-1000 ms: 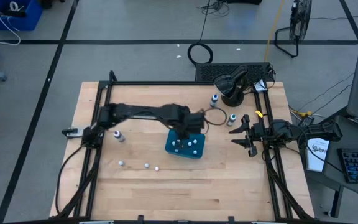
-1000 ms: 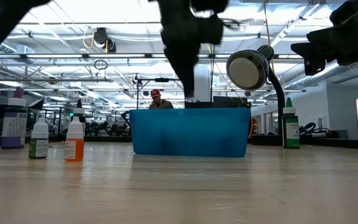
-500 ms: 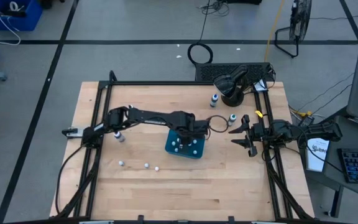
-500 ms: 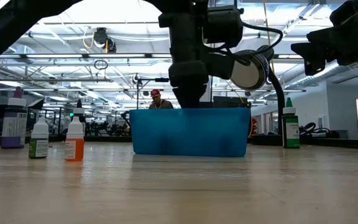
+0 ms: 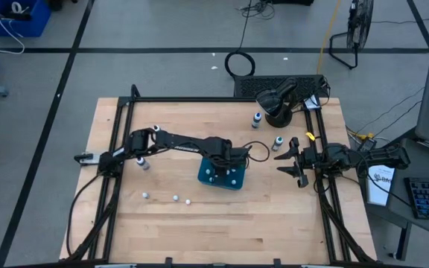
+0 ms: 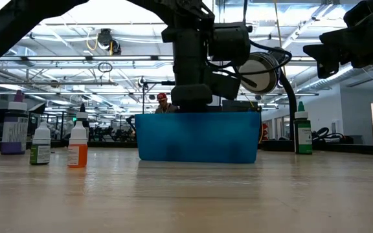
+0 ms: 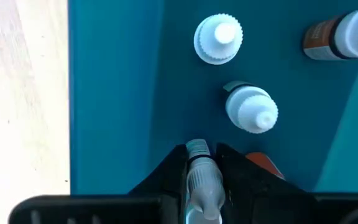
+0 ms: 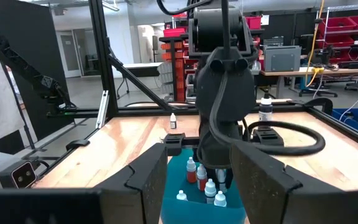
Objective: Pick & Place food coloring
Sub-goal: Put the small violet food coloring bottle into the blue bin, then put the small black food coloring bottle into the blue bin
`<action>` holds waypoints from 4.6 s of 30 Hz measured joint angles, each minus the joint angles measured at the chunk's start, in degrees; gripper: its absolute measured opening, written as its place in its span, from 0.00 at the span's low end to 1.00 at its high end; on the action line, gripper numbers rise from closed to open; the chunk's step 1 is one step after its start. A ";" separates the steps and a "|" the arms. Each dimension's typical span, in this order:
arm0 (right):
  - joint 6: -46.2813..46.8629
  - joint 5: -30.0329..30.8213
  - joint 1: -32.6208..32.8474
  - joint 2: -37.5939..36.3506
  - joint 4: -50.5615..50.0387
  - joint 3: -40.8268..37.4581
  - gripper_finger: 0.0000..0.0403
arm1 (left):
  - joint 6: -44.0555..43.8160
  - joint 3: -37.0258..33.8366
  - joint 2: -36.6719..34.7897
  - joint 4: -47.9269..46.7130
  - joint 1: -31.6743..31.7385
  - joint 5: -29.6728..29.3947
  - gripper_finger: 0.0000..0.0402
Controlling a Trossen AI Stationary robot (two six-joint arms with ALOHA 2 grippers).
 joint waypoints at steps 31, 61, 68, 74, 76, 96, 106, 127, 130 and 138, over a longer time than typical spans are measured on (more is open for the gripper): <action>0.02 0.00 0.00 -0.02 -0.02 -0.01 0.41 | 0.06 0.11 -9.40 -3.21 -0.13 -0.07 0.33; 0.02 0.00 -0.02 -0.02 0.00 -0.02 0.41 | -47.60 -33.28 -31.33 -2.41 -20.74 1.53 0.42; 0.00 0.00 -0.02 -0.02 0.00 -0.01 0.41 | -52.01 -38.65 -31.52 -1.38 -23.17 0.20 0.53; 0.01 0.00 0.00 -0.02 -0.02 -0.02 0.41 | -53.13 -42.54 -31.45 5.04 -23.91 -0.02 0.56; 0.01 0.00 0.00 -0.02 -0.02 -0.02 0.41 | -53.13 -43.39 -31.45 6.53 -24.00 -0.04 0.55; 0.00 0.00 0.00 -0.02 -0.04 0.00 0.41 | -53.47 -52.57 -31.55 20.86 -23.85 -0.01 0.50; 0.01 0.01 0.00 -0.02 -0.04 0.00 0.41 | -51.05 -52.61 -31.54 20.53 -23.78 0.17 0.31; 0.00 0.00 -0.02 -0.02 -0.04 0.00 0.41 | -25.61 -22.01 -31.43 -5.41 -13.35 -10.82 0.16; 0.02 0.00 0.00 -0.02 -0.04 0.00 0.41 | -19.79 -17.07 -31.43 -5.37 -9.34 -11.92 0.16; 0.00 0.00 0.00 -0.02 -0.04 0.00 0.41 | -11.87 -15.98 -31.19 -1.13 1.70 -8.90 0.16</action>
